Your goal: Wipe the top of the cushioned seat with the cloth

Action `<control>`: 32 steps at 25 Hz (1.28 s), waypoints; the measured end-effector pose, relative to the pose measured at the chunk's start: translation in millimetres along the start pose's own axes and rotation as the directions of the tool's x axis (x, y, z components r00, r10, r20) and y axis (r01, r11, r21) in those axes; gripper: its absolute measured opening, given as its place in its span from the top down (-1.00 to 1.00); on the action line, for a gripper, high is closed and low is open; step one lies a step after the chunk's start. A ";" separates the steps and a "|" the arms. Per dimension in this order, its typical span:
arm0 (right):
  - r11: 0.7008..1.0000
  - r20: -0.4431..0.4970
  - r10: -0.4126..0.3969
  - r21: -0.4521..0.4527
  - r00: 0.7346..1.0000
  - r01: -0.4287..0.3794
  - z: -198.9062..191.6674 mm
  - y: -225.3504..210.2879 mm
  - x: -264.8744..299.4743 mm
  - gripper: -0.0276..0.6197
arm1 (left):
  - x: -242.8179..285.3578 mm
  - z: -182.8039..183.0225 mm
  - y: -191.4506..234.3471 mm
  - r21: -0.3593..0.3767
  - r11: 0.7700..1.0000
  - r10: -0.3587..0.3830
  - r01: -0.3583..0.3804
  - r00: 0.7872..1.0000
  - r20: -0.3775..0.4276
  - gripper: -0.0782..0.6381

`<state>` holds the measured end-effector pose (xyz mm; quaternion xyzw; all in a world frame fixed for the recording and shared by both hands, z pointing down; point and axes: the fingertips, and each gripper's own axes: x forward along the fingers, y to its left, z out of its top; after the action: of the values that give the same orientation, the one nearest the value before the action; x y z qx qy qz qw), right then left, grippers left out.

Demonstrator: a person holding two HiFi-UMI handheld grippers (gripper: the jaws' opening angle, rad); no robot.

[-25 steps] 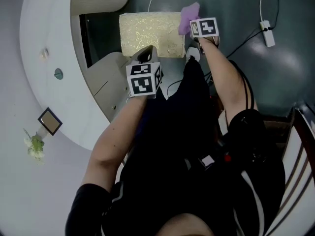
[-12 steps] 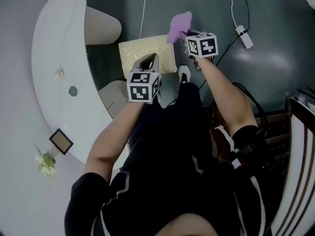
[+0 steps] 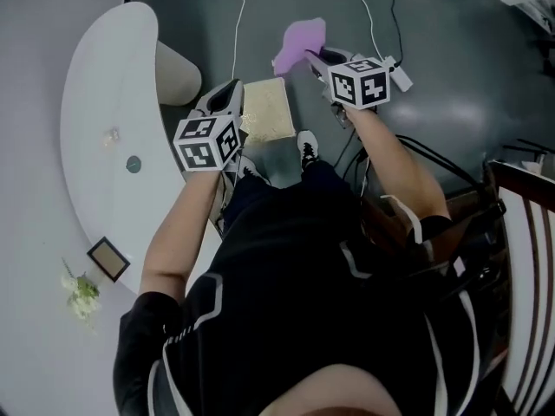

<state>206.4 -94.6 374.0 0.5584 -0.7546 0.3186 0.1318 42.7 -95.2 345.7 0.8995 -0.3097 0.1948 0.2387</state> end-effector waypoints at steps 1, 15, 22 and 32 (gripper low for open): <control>1.000 0.025 0.000 -0.009 1.000 0.000 11.3 6.2 -11.0 0.77 | -7.1 9.8 -5.7 0.008 1.000 -0.013 0.013 1.000 0.022 0.77; 0.992 0.323 0.053 -0.129 0.945 -0.011 138.3 78.5 -131.2 0.76 | -112.3 152.5 -55.3 0.133 0.990 -0.090 0.047 0.936 0.340 0.77; 0.977 0.420 0.096 -0.213 0.903 -0.005 182.0 110.1 -170.8 0.76 | -155.3 196.1 -59.6 0.183 0.982 -0.055 -0.036 0.880 0.473 0.77; 0.956 0.496 0.070 -0.282 0.866 0.084 204.3 123.7 -207.0 0.77 | -202.7 230.1 -55.6 0.217 0.951 0.048 -0.218 0.801 0.596 0.77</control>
<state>194.6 -44.4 62.2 0.5987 -0.7995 0.0466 0.0145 -22.9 -89.1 41.1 0.9155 -0.4008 -0.0335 -0.0098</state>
